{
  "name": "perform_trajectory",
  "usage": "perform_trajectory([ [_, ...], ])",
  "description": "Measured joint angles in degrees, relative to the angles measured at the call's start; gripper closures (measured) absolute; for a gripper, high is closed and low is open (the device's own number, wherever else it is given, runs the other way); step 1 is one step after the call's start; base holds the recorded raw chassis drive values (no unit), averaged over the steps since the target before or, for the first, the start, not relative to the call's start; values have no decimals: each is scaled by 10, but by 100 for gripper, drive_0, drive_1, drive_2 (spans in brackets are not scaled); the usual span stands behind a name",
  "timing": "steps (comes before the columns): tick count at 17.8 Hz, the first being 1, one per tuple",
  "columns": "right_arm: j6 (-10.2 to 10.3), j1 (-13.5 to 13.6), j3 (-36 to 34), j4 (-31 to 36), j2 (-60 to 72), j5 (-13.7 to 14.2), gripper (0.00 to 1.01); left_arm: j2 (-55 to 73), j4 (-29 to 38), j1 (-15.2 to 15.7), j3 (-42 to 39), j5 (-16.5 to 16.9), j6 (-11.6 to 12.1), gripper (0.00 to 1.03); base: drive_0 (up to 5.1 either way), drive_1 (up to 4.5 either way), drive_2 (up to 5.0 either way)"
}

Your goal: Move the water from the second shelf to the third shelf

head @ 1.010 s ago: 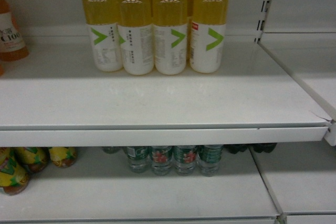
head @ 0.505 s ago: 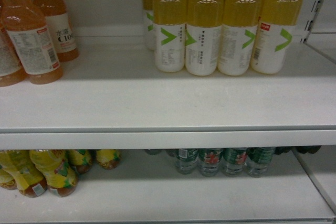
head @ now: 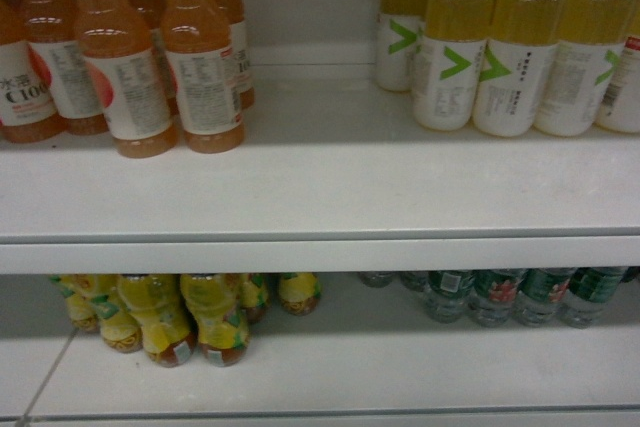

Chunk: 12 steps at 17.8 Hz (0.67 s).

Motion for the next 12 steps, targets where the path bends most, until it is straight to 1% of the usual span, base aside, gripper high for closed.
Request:
perform_trajectory([
  [5,0,0,0,0,0,0,58,0,1,0,0,0,0,5,-490,114,346],
  [7,0,0,0,-2,0,-1,58,0,2,0,0,0,0,5,-485,254,254],
  [12,0,0,0,-1,-1,-1,58,0,1,0,0,0,0,5,-459,386,114],
])
